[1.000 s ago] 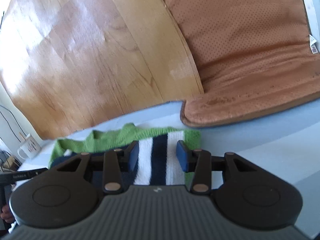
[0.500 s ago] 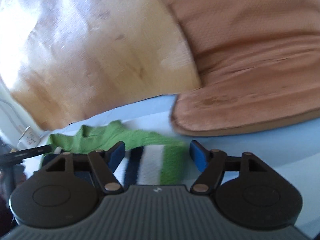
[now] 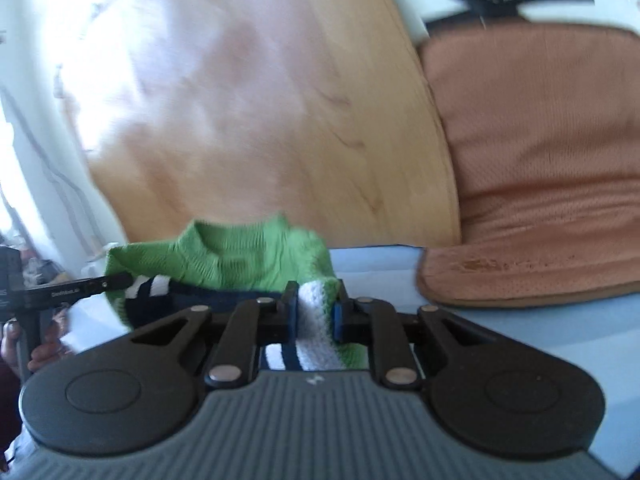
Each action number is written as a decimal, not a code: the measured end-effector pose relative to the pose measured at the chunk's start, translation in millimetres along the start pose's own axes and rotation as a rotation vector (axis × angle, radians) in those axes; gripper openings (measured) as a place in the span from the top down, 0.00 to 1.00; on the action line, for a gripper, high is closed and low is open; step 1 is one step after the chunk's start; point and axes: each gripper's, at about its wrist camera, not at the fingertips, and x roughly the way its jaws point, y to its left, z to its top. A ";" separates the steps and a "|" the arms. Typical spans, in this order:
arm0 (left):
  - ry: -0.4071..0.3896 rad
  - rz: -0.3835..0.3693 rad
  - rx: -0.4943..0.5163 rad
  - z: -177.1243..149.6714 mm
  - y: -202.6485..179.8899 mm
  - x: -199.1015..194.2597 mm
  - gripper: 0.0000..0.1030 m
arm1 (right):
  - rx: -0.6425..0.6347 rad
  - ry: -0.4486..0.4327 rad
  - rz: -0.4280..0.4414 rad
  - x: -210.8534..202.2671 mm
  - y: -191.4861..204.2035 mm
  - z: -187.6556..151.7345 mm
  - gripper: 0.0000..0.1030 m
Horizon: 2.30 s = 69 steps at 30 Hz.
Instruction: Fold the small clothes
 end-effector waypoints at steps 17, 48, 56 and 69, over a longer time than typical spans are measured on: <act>0.066 -0.065 -0.079 -135.6 5.5 -182.4 0.36 | -0.017 0.067 -0.119 -144.6 29.1 -136.6 0.69; 0.211 0.089 -0.085 -110.0 -19.7 -88.1 0.24 | 0.122 0.131 -0.210 -96.2 49.9 -122.2 0.75; 0.222 0.074 -0.068 -94.6 -23.4 -67.2 0.25 | -0.082 0.189 -0.275 -76.5 85.4 -120.3 0.60; 0.205 0.027 -0.311 -107.1 12.9 -69.7 0.87 | 0.446 0.095 -0.066 -94.6 17.7 -141.6 0.84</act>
